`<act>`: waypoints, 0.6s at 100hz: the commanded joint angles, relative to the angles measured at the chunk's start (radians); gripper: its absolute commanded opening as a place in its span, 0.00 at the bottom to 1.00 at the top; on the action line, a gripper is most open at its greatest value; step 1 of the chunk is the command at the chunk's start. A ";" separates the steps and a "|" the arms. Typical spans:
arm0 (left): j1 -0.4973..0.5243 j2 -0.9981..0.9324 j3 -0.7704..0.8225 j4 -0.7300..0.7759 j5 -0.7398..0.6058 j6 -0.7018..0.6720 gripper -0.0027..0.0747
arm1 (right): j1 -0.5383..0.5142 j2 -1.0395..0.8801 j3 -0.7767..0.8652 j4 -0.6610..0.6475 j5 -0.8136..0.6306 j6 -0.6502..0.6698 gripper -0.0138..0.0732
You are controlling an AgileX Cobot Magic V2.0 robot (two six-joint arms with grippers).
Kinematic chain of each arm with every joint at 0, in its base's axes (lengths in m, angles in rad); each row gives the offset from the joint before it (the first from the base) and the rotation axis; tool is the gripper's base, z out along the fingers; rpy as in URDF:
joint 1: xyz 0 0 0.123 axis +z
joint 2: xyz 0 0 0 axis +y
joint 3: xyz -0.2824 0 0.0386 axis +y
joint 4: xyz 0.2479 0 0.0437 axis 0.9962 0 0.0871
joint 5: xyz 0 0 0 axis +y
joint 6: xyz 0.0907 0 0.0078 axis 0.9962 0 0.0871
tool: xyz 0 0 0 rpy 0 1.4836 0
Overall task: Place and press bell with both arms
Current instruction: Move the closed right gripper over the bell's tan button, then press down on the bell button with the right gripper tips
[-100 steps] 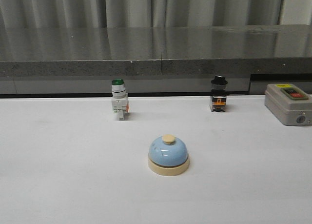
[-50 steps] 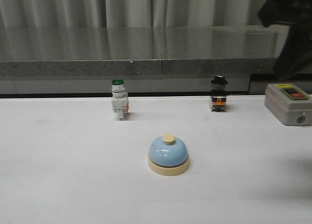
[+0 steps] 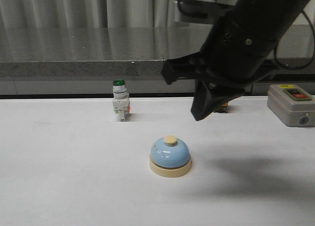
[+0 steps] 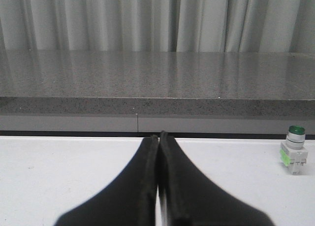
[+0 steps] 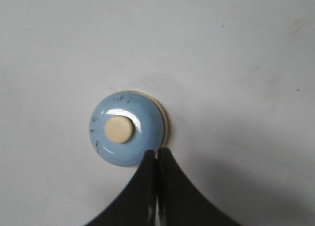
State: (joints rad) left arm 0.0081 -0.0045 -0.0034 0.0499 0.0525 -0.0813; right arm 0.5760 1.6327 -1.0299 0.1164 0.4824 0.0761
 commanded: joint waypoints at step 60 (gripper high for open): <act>0.001 -0.032 0.057 -0.003 -0.082 -0.010 0.01 | 0.065 0.090 -0.079 0.013 -0.106 -0.003 0.09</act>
State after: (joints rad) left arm 0.0081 -0.0045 -0.0034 0.0499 0.0525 -0.0813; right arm 0.6394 1.7470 -1.0777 0.1201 0.4182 0.0761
